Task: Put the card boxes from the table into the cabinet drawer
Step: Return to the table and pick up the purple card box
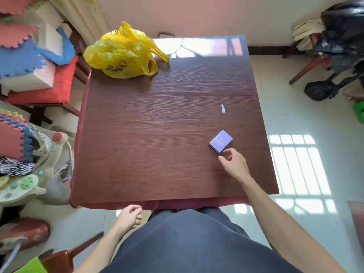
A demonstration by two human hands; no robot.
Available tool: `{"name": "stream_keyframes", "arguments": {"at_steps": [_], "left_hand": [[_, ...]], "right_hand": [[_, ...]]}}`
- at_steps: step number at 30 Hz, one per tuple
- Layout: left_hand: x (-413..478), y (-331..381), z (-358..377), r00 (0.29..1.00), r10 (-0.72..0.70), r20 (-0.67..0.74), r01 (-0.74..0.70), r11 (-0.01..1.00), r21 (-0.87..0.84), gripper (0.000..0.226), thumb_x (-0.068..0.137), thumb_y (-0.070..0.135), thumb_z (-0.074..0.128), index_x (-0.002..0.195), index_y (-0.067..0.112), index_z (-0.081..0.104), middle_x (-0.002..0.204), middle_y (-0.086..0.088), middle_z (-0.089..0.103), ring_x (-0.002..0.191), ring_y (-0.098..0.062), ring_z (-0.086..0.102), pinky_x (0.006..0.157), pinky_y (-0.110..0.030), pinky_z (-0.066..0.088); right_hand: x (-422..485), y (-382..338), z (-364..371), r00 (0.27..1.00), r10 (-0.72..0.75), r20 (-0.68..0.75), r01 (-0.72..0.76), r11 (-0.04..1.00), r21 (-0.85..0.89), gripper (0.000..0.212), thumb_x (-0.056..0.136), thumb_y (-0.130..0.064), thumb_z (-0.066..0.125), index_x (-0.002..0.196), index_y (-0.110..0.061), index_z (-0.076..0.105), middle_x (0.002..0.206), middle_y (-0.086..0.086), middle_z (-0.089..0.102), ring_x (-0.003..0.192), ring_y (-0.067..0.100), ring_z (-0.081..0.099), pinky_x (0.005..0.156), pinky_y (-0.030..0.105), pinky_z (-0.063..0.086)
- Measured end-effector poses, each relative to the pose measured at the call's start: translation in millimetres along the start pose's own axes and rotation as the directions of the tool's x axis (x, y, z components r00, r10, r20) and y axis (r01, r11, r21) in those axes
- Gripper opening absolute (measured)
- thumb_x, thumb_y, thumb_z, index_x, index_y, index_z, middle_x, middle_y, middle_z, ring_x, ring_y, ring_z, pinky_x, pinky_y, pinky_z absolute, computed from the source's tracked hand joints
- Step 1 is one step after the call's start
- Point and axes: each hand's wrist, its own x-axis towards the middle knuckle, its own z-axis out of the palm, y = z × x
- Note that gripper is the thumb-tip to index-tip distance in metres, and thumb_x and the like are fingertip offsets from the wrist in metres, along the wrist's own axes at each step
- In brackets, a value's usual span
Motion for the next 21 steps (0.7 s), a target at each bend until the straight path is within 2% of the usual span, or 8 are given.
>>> {"name": "stream_keyframes", "arguments": {"at_steps": [4, 9, 13, 21], "left_hand": [[7.2, 16.5, -7.2, 1.0, 0.008, 0.002, -0.008, 0.998, -0.064, 0.009, 0.098, 0.009, 0.052, 0.102, 0.007, 0.06, 0.07, -0.011, 0.057, 0.044, -0.013, 0.046, 0.042, -0.017, 0.033], [3.8, 23.2, -10.2, 1.0, 0.008, -0.009, -0.009, 0.997, -0.078, 0.008, 0.098, 0.01, 0.052, 0.098, 0.01, 0.06, 0.071, -0.009, 0.058, 0.043, -0.01, 0.047, 0.043, -0.019, 0.033], [-1.3, 19.9, -11.1, 1.0, -0.01, -0.013, 0.009, 0.997, -0.081, 0.009, 0.099, 0.008, 0.049, 0.103, 0.005, 0.057, 0.074, -0.012, 0.055, 0.048, -0.014, 0.044, 0.048, -0.022, 0.031], [-5.4, 15.6, -13.3, 0.999, -0.035, -0.03, 0.034, 0.998, -0.044, 0.016, 0.099, 0.008, 0.049, 0.111, 0.001, 0.057, 0.073, -0.01, 0.054, 0.049, -0.014, 0.044, 0.048, -0.022, 0.031]], "right_hand": [[33.1, -31.0, 1.0, 0.998, 0.055, -0.011, -0.055, 0.993, -0.103, 0.07, 0.083, -0.05, 0.066, 0.143, -0.029, 0.039, 0.134, 0.004, 0.041, 0.096, 0.031, 0.06, 0.084, 0.04, 0.043], [57.5, -47.3, 3.1, 0.998, -0.013, 0.062, 0.034, 0.937, -0.348, 0.087, 0.081, -0.037, 0.075, 0.154, -0.036, 0.028, 0.157, 0.005, 0.022, 0.116, 0.04, 0.059, 0.096, 0.048, 0.044], [67.6, -50.7, 5.2, 0.994, -0.029, 0.106, 0.077, 0.874, -0.48, 0.084, 0.082, -0.03, 0.076, 0.153, -0.035, 0.032, 0.15, 0.008, 0.031, 0.119, 0.043, 0.051, 0.097, 0.049, 0.045], [65.7, -44.6, 4.5, 0.994, -0.075, 0.075, 0.103, 0.851, -0.515, 0.075, 0.077, -0.036, 0.076, 0.145, -0.03, 0.044, 0.137, 0.008, 0.044, 0.11, 0.043, 0.057, 0.098, 0.045, 0.044]]}}
